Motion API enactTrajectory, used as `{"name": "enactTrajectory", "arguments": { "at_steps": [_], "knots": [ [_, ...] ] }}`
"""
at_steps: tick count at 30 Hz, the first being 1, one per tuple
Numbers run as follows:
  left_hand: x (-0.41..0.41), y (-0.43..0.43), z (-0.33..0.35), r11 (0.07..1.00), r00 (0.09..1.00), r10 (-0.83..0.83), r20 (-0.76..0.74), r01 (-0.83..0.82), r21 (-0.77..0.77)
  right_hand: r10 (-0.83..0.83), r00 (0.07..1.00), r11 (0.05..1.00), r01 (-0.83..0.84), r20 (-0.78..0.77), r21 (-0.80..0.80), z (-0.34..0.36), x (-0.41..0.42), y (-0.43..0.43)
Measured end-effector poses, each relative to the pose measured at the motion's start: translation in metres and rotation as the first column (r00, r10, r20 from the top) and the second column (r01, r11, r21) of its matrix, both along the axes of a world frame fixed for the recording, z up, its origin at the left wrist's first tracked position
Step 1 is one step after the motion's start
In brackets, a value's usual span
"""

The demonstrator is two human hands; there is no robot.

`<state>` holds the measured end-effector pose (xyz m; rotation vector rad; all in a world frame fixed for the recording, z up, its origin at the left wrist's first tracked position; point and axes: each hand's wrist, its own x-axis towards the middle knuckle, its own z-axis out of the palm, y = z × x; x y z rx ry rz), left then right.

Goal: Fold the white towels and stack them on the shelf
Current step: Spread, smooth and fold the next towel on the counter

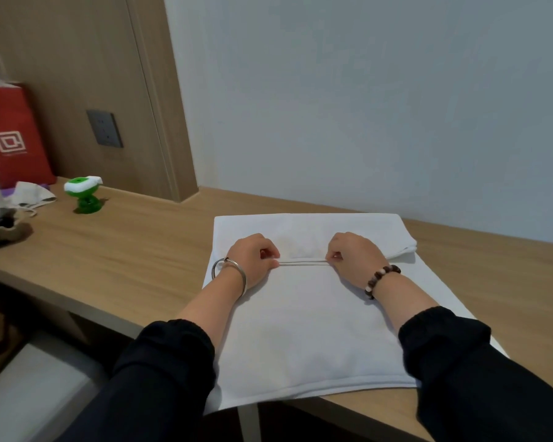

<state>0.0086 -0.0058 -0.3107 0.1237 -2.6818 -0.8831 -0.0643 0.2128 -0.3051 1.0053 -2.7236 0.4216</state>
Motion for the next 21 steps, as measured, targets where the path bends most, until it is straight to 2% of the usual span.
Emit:
{"name": "enactTrajectory", "arguments": {
  "at_steps": [6,8,10,12,15,18,21],
  "knots": [
    [-0.001,-0.007,0.006,0.998,0.997,-0.062,0.054,0.064,-0.025,0.000,1.000,0.999,-0.001,-0.011,-0.040,-0.002,-0.002,0.002],
    [-0.002,-0.010,0.013,0.992,0.992,-0.097,0.077,0.103,-0.070,-0.001,1.000,0.999,0.001,-0.010,-0.036,-0.003,-0.003,0.001],
    [-0.002,-0.010,0.018,0.975,0.989,-0.122,0.079,0.134,-0.179,-0.004,1.000,0.999,0.003,-0.004,-0.037,-0.003,-0.003,0.001],
    [-0.001,-0.007,0.022,0.911,0.987,-0.140,0.080,0.160,-0.381,-0.006,1.000,0.999,0.006,-0.007,-0.046,-0.003,-0.003,0.001],
    [0.002,0.000,0.026,0.732,0.978,-0.169,0.126,0.210,-0.649,-0.008,1.000,0.998,0.007,-0.019,-0.066,-0.003,-0.002,0.002],
    [0.002,0.008,0.028,0.621,0.976,-0.153,0.155,0.217,-0.753,-0.021,1.000,0.997,0.020,-0.021,-0.079,-0.003,-0.001,0.002],
    [0.000,0.009,0.032,0.626,0.976,-0.136,0.171,0.218,-0.748,-0.030,0.999,0.996,0.028,-0.017,-0.084,-0.004,-0.001,0.001]
  ]
}}
